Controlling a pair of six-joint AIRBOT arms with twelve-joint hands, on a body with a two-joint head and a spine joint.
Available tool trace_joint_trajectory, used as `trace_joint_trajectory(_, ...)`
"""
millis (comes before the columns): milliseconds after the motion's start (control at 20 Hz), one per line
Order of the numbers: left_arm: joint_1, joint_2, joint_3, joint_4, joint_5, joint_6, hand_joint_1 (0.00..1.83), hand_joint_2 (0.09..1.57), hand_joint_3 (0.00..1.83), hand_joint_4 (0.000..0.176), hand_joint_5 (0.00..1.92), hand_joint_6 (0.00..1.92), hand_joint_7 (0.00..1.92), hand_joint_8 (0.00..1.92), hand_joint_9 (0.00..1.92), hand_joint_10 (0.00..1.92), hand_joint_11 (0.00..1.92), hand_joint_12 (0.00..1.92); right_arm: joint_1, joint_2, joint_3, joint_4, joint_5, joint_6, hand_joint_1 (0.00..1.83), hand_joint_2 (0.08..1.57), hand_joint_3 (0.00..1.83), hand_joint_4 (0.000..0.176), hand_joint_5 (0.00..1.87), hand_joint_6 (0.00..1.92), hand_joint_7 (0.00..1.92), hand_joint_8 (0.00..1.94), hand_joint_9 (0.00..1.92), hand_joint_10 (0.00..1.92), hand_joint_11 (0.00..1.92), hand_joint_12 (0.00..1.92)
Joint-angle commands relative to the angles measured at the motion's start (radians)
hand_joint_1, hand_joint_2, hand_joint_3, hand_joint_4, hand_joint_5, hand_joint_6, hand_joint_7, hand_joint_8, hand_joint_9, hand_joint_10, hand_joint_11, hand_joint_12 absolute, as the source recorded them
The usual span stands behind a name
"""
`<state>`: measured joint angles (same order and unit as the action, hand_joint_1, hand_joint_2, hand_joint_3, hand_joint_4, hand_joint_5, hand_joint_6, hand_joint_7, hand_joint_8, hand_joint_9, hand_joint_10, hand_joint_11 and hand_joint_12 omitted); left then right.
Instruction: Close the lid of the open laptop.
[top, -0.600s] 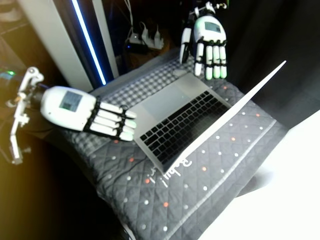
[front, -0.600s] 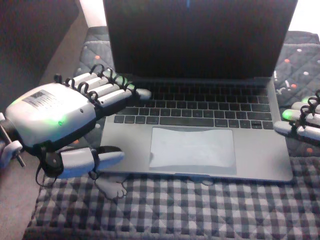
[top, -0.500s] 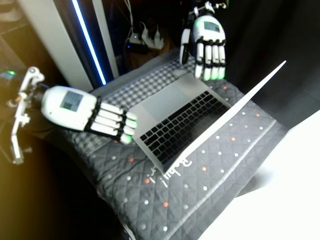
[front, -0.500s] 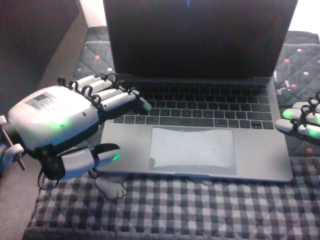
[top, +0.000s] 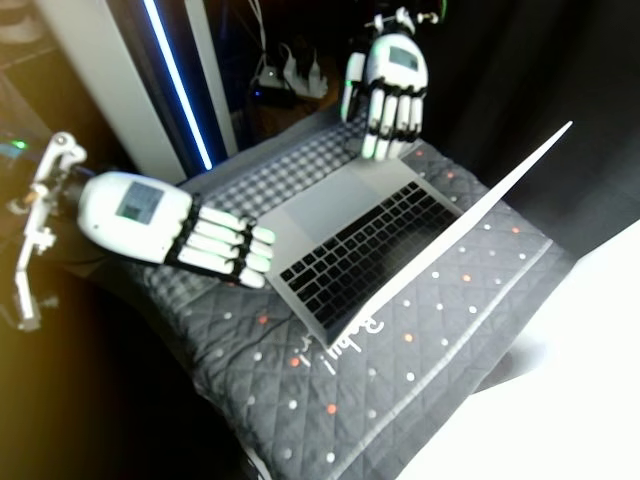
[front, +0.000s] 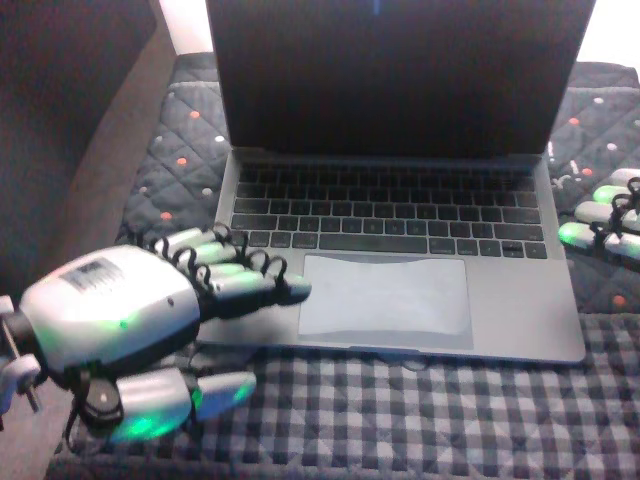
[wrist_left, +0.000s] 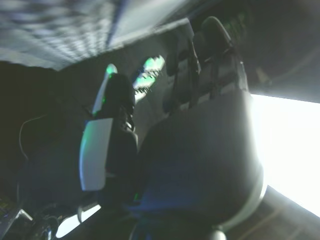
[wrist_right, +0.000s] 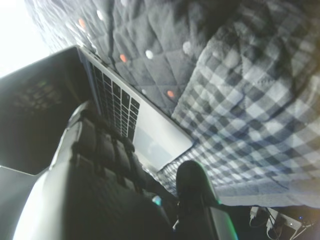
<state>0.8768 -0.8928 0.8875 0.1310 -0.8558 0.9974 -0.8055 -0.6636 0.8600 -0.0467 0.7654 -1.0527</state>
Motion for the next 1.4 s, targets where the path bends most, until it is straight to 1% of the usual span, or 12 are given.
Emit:
trace_joint_trajectory(0, -0.002, 0.0, -0.002, 0.0, -0.1, -0.007, 0.32, 1.48, 0.0, 0.0, 0.23, 0.08, 0.32, 0.0, 0.11, 0.57, 0.0, 1.26, 0.016, 0.014, 0.002, 0.019, 0.122, -0.006, 0.02, 1.54, 0.01, 0.0, 0.0, 0.0, 0.0, 0.0, 0.0, 0.0, 0.0, 0.0)
trace_joint_trajectory(200, 0.006, -0.036, 0.019, 0.0, -0.061, -0.027, 0.28, 1.48, 0.0, 0.0, 0.26, 0.05, 0.33, 0.0, 0.13, 0.63, 0.0, 1.4, 0.017, 0.021, 0.002, 0.031, 0.144, -0.011, 0.17, 1.52, 0.0, 0.0, 0.0, 0.0, 0.0, 0.0, 0.0, 0.0, 0.01, 0.01)
trace_joint_trajectory(300, 0.006, -0.05, 0.031, 0.0, -0.037, -0.033, 0.2, 1.5, 0.01, 0.0, 0.23, 0.03, 0.29, 0.0, 0.12, 0.63, 0.0, 1.35, 0.017, 0.025, 0.002, 0.036, 0.16, -0.013, 0.12, 1.49, 0.0, 0.0, 0.0, 0.0, 0.0, 0.0, 0.02, 0.01, 0.0, 0.51)
trace_joint_trajectory(450, 0.011, -0.059, 0.036, -0.001, -0.032, -0.046, 0.28, 1.48, 0.0, 0.0, 0.25, 0.02, 0.3, 0.0, 0.17, 0.52, 0.0, 1.35, 0.017, 0.03, 0.002, 0.046, 0.19, -0.014, 0.17, 1.49, 0.0, 0.0, 0.0, 0.0, 0.0, 0.0, 0.02, 0.01, 0.0, 0.57)
trace_joint_trajectory(600, 0.012, -0.061, 0.036, -0.001, -0.027, -0.047, 0.14, 1.5, 0.01, 0.0, 0.23, 0.01, 0.28, 0.0, 0.16, 0.5, 0.0, 1.34, 0.024, 0.032, 0.001, 0.046, 0.219, -0.013, 0.2, 1.48, 0.0, 0.088, 0.0, 0.0, 0.0, 0.0, 0.0, 0.0, 0.0, 0.29)
trace_joint_trajectory(700, 0.012, -0.062, 0.036, -0.001, -0.025, -0.047, 0.11, 1.51, 0.01, 0.0, 0.22, 0.0, 0.26, 0.0, 0.14, 0.5, 0.0, 1.33, 0.062, 0.032, 0.001, 0.032, 0.216, -0.013, 0.23, 1.48, 0.0, 0.106, 0.0, 0.0, 0.0, 0.0, 0.0, 0.0, 0.0, 0.17)
trace_joint_trajectory(800, 0.013, -0.062, 0.037, -0.001, -0.023, -0.048, 0.16, 1.5, 0.0, 0.0, 0.24, 0.01, 0.27, 0.0, 0.15, 0.51, 0.0, 1.33, 0.119, 0.026, 0.002, 0.004, 0.197, -0.017, 0.24, 1.48, 0.0, 0.089, 0.0, 0.0, 0.0, 0.0, 0.0, 0.0, 0.0, 0.01)
trace_joint_trajectory(850, 0.014, -0.062, 0.037, -0.001, -0.021, -0.048, 0.13, 1.51, 0.0, 0.0, 0.23, 0.0, 0.26, 0.0, 0.13, 0.5, 0.0, 1.31, 0.147, 0.019, 0.004, -0.004, 0.189, -0.028, 0.28, 1.49, 0.0, 0.062, 0.0, 0.0, 0.0, 0.0, 0.0, 0.0, 0.0, 0.0)
trace_joint_trajectory(1000, 0.019, -0.065, 0.041, -0.002, -0.02, -0.05, 0.13, 1.51, 0.0, 0.0, 0.23, 0.01, 0.25, 0.0, 0.11, 0.5, 0.0, 1.27, 0.22, -0.005, 0.004, -0.005, 0.16, -0.105, 0.23, 1.49, 0.0, 0.075, 0.0, 0.0, 0.0, 0.0, 0.0, 0.0, 0.0, 0.0)
trace_joint_trajectory(1050, 0.019, -0.069, 0.044, -0.002, -0.018, -0.053, 0.06, 1.52, 0.0, 0.019, 0.19, 0.0, 0.23, 0.0, 0.09, 0.49, 0.0, 1.23, 0.235, -0.011, 0.005, -0.005, 0.157, -0.116, 0.25, 1.47, 0.0, 0.09, 0.0, 0.0, 0.0, 0.0, 0.0, 0.0, 0.0, 0.0)
trace_joint_trajectory(1150, 0.019, -0.075, 0.047, -0.002, -0.011, -0.059, 0.07, 1.53, 0.0, 0.0, 0.22, 0.02, 0.25, 0.01, 0.11, 0.5, 0.0, 1.25, 0.276, -0.032, 0.016, -0.015, 0.151, -0.117, 0.25, 1.47, 0.0, 0.078, 0.0, 0.0, 0.0, 0.0, 0.0, 0.0, 0.0, 0.0)
trace_joint_trajectory(1350, 0.021, -0.08, 0.051, -0.001, -0.008, -0.061, 0.15, 1.51, 0.0, 0.005, 0.24, 0.02, 0.26, 0.01, 0.12, 0.5, 0.0, 1.24, 0.379, -0.1, 0.062, -0.047, 0.069, -0.116, 0.29, 1.48, 0.0, 0.071, 0.0, 0.0, 0.0, 0.0, 0.0, 0.0, 0.0, 0.0)
